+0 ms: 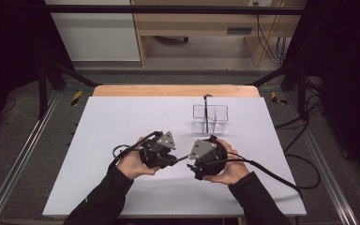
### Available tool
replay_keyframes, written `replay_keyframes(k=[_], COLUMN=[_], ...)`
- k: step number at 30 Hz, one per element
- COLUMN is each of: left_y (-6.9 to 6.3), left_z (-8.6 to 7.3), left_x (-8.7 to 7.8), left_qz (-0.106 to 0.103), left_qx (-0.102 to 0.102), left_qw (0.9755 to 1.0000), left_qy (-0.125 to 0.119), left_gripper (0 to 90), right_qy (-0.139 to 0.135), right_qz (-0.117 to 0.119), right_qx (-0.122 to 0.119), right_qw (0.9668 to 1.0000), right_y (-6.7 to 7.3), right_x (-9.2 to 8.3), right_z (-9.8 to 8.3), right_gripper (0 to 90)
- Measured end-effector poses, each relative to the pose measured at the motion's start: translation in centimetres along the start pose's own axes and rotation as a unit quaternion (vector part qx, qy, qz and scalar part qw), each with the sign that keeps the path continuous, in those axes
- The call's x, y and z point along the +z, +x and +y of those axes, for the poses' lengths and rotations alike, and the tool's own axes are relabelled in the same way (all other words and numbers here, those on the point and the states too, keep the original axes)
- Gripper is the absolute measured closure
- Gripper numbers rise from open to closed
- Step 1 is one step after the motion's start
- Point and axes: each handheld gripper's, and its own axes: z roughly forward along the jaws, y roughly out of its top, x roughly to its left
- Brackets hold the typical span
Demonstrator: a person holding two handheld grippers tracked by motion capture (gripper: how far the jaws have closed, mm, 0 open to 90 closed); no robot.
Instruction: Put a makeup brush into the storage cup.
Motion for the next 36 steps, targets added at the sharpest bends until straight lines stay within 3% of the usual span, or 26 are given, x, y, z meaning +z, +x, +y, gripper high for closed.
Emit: replay_keyframes(k=[18,30,33,36], left_y=[-0.3,-0.5,-0.5,-0.5], left_z=[0.3,0.6,0.7,0.7], left_x=[-0.2,-0.4,-0.4,-0.4], left_qz=[-0.004,-0.006,-0.007,-0.008], left_qx=[0.006,0.011,0.010,0.011], left_qw=[1.0000,0.9999,0.9999,0.9999], left_qy=[-0.006,0.002,0.002,0.004], left_gripper=[83.2,83.2,83.2,83.3], right_qy=[0.015,0.023,0.025,0.025], right_qz=[-0.020,-0.028,-0.028,-0.029], right_qx=[-0.067,-0.109,-0.132,-0.136], right_qw=[0.9974,0.9934,0.9906,0.9900], right_y=[1.1,1.6,1.8,1.9], right_x=[0.5,0.7,0.9,0.9], right_z=[0.8,0.9,1.1,1.2], right_gripper=[30.7,39.6,42.0,43.5])
